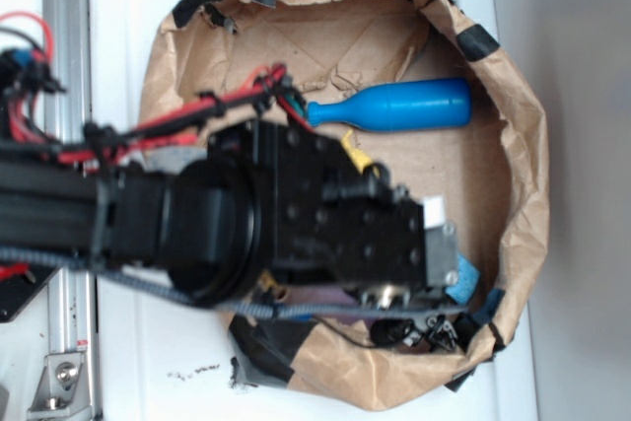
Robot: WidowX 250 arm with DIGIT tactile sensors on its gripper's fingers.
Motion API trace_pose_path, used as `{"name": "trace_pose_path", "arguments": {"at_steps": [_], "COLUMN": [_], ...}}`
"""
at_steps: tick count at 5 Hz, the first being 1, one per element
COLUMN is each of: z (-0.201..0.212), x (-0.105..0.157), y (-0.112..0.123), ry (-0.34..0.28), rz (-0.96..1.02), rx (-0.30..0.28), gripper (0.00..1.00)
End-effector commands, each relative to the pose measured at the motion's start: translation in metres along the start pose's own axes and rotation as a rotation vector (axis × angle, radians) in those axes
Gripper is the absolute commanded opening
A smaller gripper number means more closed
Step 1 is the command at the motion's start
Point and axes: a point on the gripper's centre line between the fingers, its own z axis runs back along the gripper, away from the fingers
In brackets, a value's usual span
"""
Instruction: Grab the plastic pickle.
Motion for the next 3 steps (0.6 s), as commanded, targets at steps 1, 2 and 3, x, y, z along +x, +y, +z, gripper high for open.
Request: {"name": "trace_pose_path", "arguments": {"at_steps": [1,2,3], "z": [0.056,0.052,0.043], "x": [0.023,0.026,0.026], "y": [-0.015,-0.032,-0.04], "ry": [-0.109,-0.198,-0.178], "rz": [-0.505,-0.775,-1.028], "rx": [-0.109,-0.109,-0.118], "gripper": [1.0,1.0,1.0]}}
